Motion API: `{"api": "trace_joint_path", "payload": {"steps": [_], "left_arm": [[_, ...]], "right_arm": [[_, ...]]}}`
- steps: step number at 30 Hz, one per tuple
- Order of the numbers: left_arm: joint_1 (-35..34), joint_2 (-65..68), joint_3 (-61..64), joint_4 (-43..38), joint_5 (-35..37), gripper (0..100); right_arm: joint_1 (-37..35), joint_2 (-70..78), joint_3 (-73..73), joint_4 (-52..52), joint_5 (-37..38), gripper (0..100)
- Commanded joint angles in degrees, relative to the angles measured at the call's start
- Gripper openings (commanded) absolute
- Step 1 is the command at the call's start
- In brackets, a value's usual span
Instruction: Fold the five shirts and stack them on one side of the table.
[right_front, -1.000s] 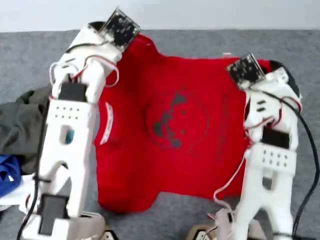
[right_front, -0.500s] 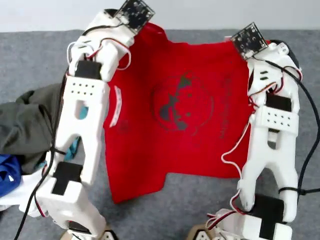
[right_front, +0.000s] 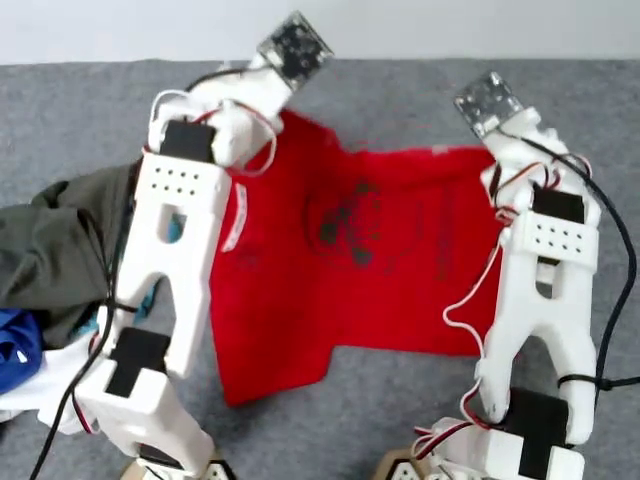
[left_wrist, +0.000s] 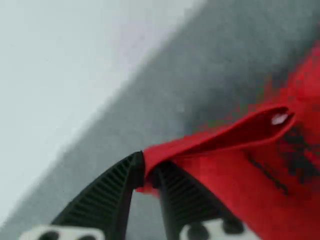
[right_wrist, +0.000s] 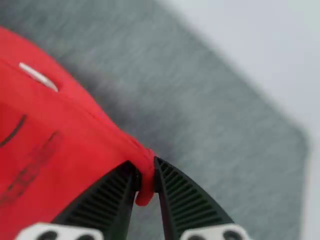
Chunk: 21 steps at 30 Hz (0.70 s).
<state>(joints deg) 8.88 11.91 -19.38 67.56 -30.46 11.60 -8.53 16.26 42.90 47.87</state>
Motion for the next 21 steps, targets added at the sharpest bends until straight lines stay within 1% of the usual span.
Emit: {"api": "trace_joint_path", "payload": {"steps": [1, 5, 10, 14, 18, 21], "left_arm": [[0.62, -3.87, -2.33, 12.84, -0.53, 1], [0.44, -3.87, -2.24, 21.80, -0.53, 1], [0.70, -3.34, -1.98, 32.79, -0.53, 1], [0.53, -5.71, 4.79, 32.97, -0.35, 1], [3.60, -10.46, 17.19, 32.97, -0.70, 1], [6.07, -14.59, 26.59, 32.44, -0.79, 1]], "right_arm": [[1.10, -5.05, -3.60, 11.56, 0.18, 1.0], [1.19, -7.16, -3.60, 22.29, 0.18, 1.0], [2.24, -7.69, -3.60, 30.11, 0.18, 1.0], [4.35, -7.16, -3.43, 34.07, 0.53, 1.0], [6.46, -7.16, 0.00, 33.71, 3.52, 1.0], [8.22, -7.25, 4.66, 30.73, 5.10, 1.0]]}}
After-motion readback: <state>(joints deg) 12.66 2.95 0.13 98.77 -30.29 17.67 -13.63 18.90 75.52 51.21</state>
